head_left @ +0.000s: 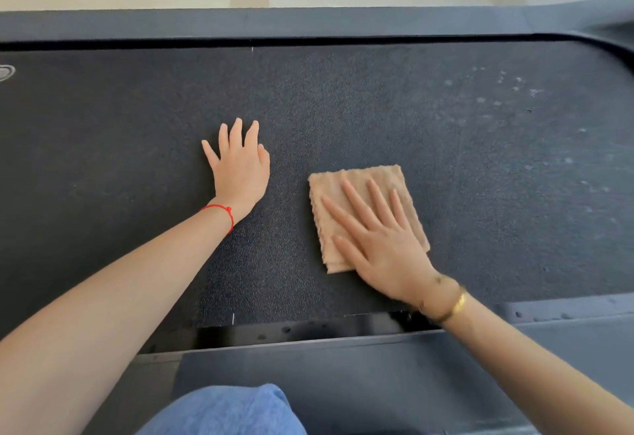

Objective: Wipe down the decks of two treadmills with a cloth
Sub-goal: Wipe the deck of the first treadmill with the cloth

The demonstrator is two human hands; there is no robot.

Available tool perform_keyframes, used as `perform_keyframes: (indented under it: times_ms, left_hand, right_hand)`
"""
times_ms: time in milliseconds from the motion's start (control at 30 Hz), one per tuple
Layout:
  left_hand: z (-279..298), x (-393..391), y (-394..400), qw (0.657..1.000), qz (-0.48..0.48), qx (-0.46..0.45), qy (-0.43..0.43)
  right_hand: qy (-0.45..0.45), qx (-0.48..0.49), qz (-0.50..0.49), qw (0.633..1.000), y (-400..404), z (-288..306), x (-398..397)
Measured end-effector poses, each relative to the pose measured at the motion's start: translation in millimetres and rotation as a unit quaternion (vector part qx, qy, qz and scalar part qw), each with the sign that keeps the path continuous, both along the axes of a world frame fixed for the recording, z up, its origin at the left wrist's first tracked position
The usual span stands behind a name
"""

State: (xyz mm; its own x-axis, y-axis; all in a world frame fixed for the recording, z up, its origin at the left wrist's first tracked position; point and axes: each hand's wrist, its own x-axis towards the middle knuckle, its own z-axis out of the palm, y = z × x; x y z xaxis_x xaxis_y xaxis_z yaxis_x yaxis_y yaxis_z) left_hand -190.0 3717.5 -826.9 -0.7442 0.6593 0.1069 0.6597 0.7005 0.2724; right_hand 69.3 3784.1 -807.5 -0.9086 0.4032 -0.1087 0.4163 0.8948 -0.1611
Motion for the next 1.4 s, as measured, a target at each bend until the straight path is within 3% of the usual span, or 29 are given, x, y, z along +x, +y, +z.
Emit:
perform_keyframes:
  times_ms: [233, 467, 667, 767, 1033, 1167, 1300, 1400]
  left_hand:
    - [4.7, 32.4, 15.7, 1.0, -0.02, 0.009, -0.023]
    - [5.0, 48.8, 35.4, 0.999, -0.048, 0.012, -0.02]
    - [-0.9, 53.0, 39.7, 0.999, -0.054, 0.001, -0.01]
    - [-5.5, 52.8, 38.5, 0.998, -0.054, -0.012, 0.006]
    - [-5.6, 57.6, 41.6, 0.999, -0.048, -0.017, 0.015]
    - [-5.7, 59.3, 41.1, 0.998, -0.047, -0.017, 0.025]
    - [-6.8, 56.3, 40.0, 0.998, -0.048, -0.031, 0.034]
    - [-7.8, 56.1, 40.6, 0.997, -0.047, -0.038, 0.039]
  right_hand:
    - [0.002, -0.004, -0.047, 0.999, 16.9, -0.2, 54.8]
    - [-0.005, -0.018, -0.215, 0.977, 114.6, 0.7, -12.6]
    - [0.026, -0.003, -0.057, 0.998, 61.7, -7.4, -4.9]
    - [0.036, -0.012, -0.038, 0.999, 71.1, -9.0, 11.3]
    - [-0.002, -0.025, -0.249, 0.968, 194.2, -2.3, -57.8]
    - [0.004, -0.014, -0.172, 0.985, 168.5, -5.3, -102.1]
    - [0.034, 0.004, -0.045, 0.998, 137.8, -11.5, -80.4]
    - [0.04, 0.002, -0.052, 0.998, 162.6, -12.4, -67.2]
